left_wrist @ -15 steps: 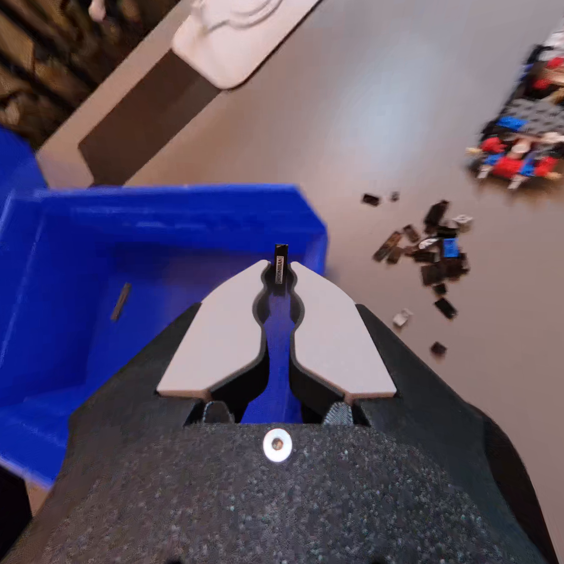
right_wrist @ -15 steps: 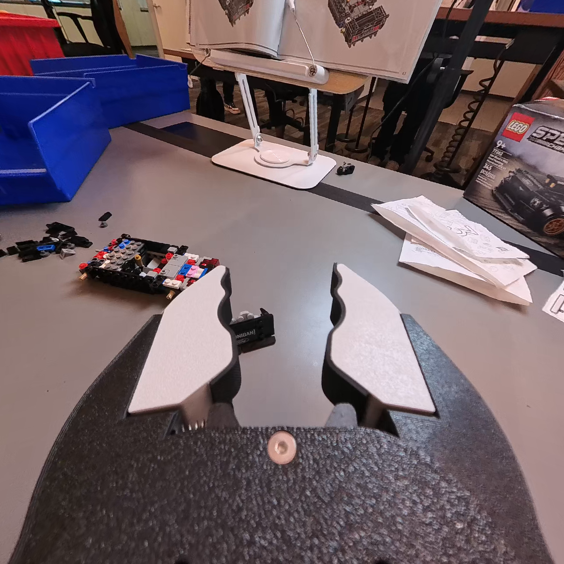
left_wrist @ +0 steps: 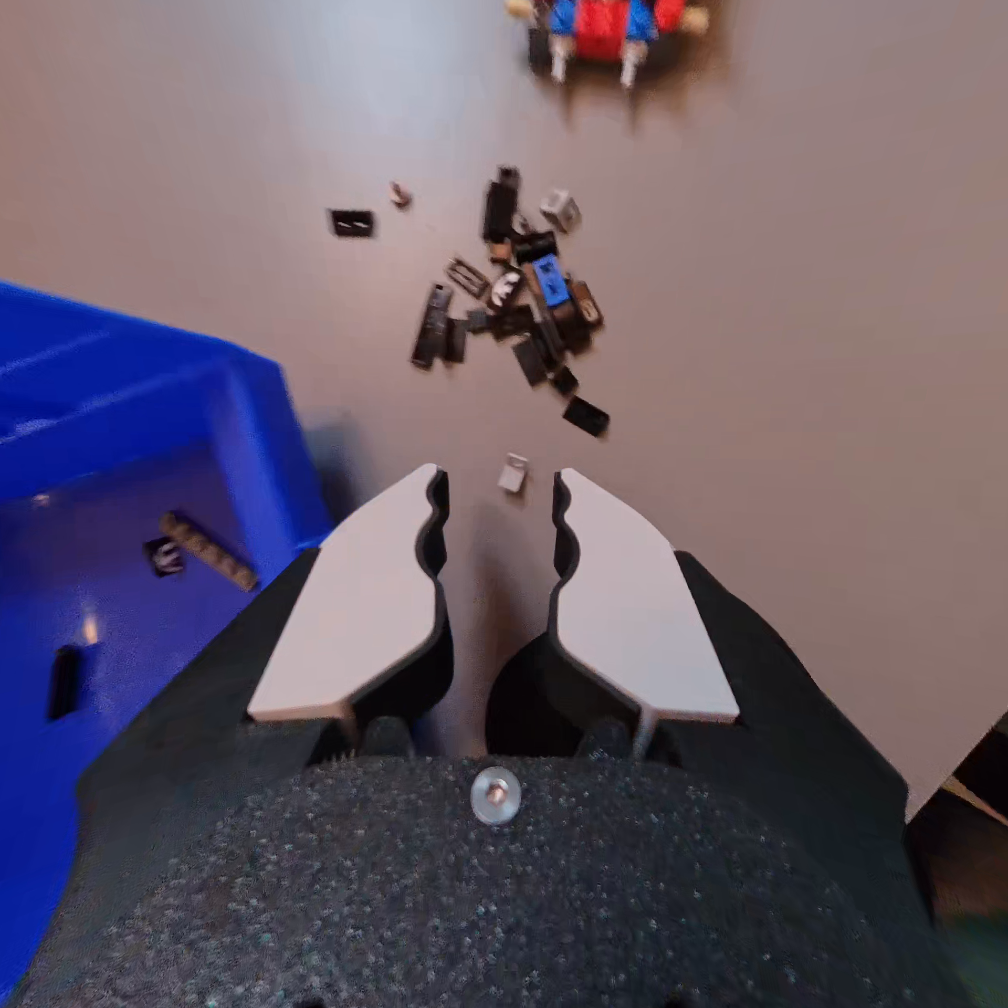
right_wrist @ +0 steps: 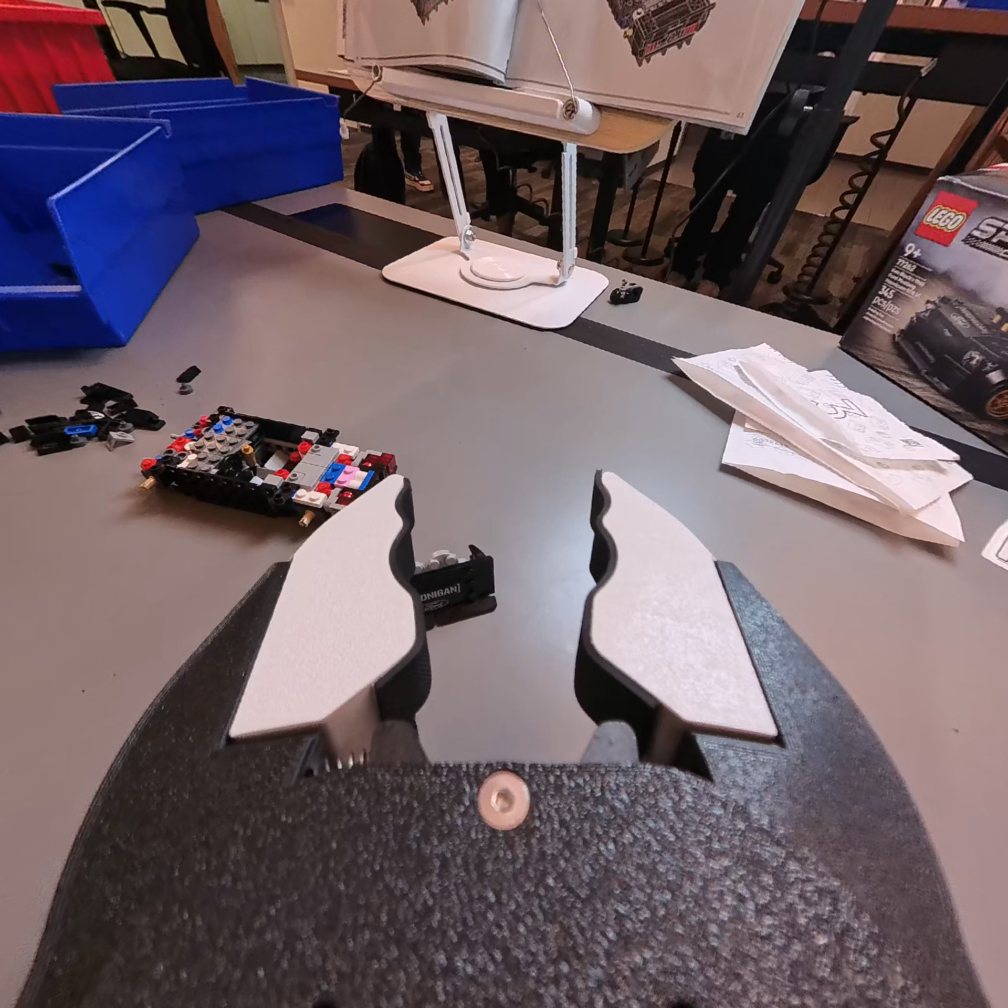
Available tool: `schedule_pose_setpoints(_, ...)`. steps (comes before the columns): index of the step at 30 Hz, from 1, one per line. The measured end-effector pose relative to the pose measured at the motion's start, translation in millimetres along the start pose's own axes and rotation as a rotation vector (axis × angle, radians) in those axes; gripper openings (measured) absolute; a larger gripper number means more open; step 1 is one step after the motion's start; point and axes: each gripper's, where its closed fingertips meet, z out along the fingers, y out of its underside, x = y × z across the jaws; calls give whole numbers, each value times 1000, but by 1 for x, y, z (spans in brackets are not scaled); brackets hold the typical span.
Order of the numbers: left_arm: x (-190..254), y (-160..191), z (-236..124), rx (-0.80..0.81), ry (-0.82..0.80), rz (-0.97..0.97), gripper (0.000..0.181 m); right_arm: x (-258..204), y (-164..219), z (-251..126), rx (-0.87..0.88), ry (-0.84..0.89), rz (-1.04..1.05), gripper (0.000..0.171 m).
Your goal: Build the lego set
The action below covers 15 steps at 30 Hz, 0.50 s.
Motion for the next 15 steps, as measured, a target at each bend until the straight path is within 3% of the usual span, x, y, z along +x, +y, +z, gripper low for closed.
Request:
schedule_pose_setpoints(4, 5, 9, 20, -72, 52, 3, 28, 0, 0, 0, -1, -2, -2, 63)
schedule_pose_setpoints(6, 6, 8, 22, -71, 77, -10, 9, 0, 0, 0, 0, -2, -2, 63)
schedule_pose_setpoints(7, 5, 9, 21, -75, 77, -6, 8, 0, -1, 0, 1, -2, -2, 63)
schedule_pose_setpoints(10, -13, 7, 12, -54, -42, 13, 8, 0, -1, -1, 3, -2, 1, 62)
schedule_pose_setpoints(14, -73, -10, -34, 153, -332, -175, 8, -1, -1, 0, 1, -7, 0, 63)
schedule_pose_setpoints(15, -84, -6, -42, 163, -377, -218, 15, -2, 0, 0, 0, -9, -2, 63)
